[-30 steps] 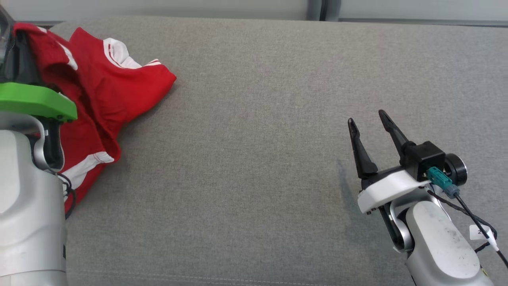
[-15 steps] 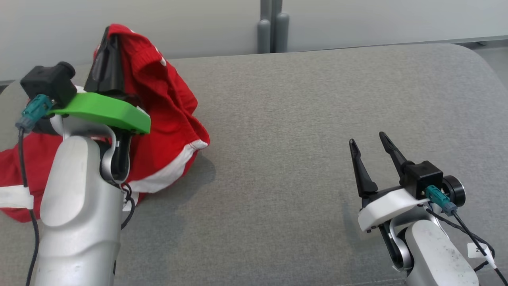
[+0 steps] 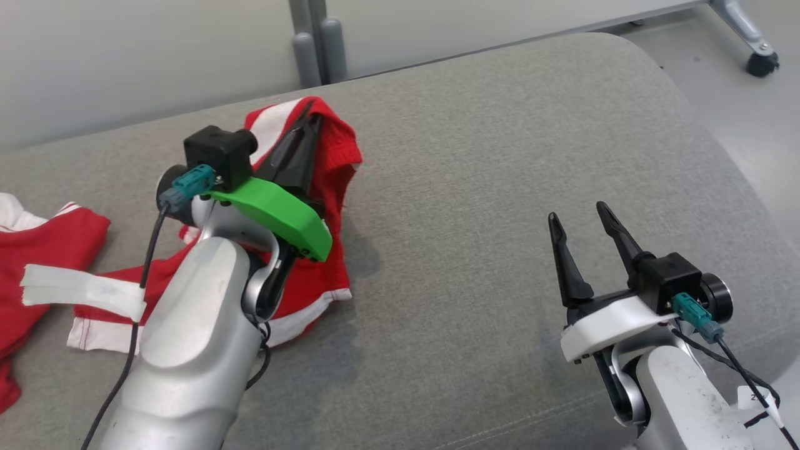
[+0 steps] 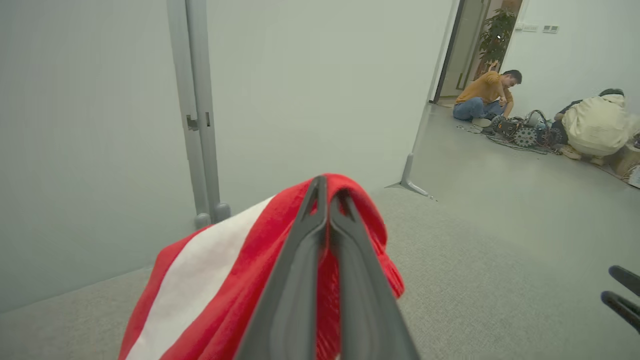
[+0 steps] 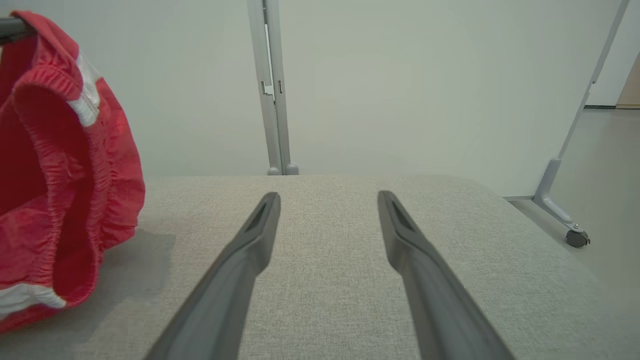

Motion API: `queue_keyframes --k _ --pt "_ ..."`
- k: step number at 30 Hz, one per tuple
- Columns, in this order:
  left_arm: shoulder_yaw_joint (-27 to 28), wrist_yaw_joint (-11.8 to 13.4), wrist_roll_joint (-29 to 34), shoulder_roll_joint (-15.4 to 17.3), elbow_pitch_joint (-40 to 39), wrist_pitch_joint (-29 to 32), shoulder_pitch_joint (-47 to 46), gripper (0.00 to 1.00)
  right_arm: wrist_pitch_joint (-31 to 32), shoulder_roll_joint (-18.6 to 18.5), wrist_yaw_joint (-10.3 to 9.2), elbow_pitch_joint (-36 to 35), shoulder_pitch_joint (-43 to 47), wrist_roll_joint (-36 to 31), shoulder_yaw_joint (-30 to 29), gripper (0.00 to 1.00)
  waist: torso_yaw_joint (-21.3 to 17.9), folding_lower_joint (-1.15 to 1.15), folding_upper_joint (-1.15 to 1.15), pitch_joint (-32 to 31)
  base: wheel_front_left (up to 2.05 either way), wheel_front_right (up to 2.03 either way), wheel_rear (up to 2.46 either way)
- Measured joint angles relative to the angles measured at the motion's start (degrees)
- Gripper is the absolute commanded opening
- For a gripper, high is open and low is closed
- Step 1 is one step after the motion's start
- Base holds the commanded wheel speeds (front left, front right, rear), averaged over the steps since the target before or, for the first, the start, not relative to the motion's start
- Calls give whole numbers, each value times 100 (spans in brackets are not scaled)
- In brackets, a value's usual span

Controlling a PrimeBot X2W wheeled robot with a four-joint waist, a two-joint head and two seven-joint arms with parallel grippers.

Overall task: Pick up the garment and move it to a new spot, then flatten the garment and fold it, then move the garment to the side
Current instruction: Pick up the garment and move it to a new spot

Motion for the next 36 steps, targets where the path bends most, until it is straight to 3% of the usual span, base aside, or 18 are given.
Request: queue_keyframes --k 3,14,20,21,22,29,36 --pt "-178 37 -93 1 -41 8 -19 0 0 27 1 -38 -4 0 19 100 -157 0 0 63 0 0 0" --pt "-388 711 153 20 344 92 -610 0 0 118 207 -101 -304 10 444 100 -1011 0 0 517 0 0 0" --pt "-566 824 241 29 517 142 -1021 0 0 141 254 -94 -509 85 539 100 -1454 0 0 802 0 0 0" --pt "-602 843 240 29 617 205 -1056 42 0 141 254 -87 -528 111 547 100 -1516 0 0 848 0 0 0" --pt "-612 866 225 21 756 300 -1061 100 0 142 254 -76 -541 121 564 100 -1577 0 0 895 0 0 0" --pt "-684 965 198 41 1243 383 -1059 100 0 156 192 -36 -602 255 559 100 -1847 0 0 1197 0 0 0" --pt "-1069 845 174 52 1413 308 -1094 100 0 162 137 3 -654 269 466 100 -1738 0 0 1320 0 0 0"
